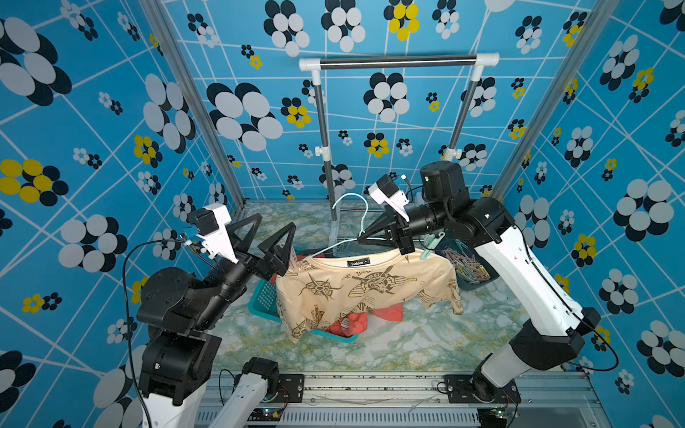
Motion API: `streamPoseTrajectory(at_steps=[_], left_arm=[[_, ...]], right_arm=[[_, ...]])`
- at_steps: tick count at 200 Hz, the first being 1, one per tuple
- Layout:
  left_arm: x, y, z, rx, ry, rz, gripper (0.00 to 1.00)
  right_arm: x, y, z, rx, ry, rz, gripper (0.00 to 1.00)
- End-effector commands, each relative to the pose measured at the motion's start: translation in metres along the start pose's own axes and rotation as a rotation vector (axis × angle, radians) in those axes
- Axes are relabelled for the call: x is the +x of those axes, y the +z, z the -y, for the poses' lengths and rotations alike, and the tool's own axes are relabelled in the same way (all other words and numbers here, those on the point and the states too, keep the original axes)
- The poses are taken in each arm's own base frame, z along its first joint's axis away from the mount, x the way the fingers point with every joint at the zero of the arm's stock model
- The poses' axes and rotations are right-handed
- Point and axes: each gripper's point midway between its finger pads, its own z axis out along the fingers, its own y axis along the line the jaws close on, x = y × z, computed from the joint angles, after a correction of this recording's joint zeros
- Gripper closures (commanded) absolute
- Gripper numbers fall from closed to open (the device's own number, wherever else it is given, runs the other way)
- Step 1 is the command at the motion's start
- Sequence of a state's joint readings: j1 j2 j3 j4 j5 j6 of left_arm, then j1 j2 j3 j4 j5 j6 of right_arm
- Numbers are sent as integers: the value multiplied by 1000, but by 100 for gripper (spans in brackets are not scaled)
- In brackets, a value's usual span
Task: Use clothespins to secure the t-shirt on both sides of the hanger
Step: Adjust the clothespin on the hanger.
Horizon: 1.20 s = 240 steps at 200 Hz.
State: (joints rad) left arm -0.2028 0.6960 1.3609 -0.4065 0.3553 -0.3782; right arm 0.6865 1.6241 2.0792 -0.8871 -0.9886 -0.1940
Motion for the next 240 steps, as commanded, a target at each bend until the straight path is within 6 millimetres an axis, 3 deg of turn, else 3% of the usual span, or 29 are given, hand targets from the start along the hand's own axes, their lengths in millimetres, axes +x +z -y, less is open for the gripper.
streamPoseTrajectory(at_steps=[1, 20, 35, 49, 57, 77, 103, 125, 145, 180, 240], left_arm=[[22, 6, 13, 93, -53, -139, 0], [26, 8, 40, 255, -51, -229, 7], [26, 14, 59, 402, -95, -324, 20], [24, 25, 58, 480, -160, -389, 35], [25, 34, 46, 445, -172, -389, 37], [16, 47, 25, 396, -200, -352, 36], [2, 46, 5, 324, -175, -282, 32], [15, 49, -15, 330, -265, -260, 31], [34, 45, -29, 388, -368, -232, 15], [45, 36, -25, 445, -411, -218, 11], [30, 28, -8, 470, -436, -187, 1]], right_arm=[[0, -11, -12, 9, -88, -20, 100], [-2, -17, -24, -12, -127, -16, 100], [-5, -23, -35, -26, -154, -6, 100], [-6, -28, -46, -40, -176, 1, 100], [-6, -30, -50, -40, -183, 4, 100], [-4, -35, -56, -27, -188, 9, 100], [-3, -42, -57, 2, -192, 12, 100], [-11, -48, -57, -6, -195, 57, 100], [-21, -55, -58, -33, -185, 112, 100], [-34, -60, -53, -87, -157, 180, 100], [-34, -50, -35, -122, -83, 181, 100]])
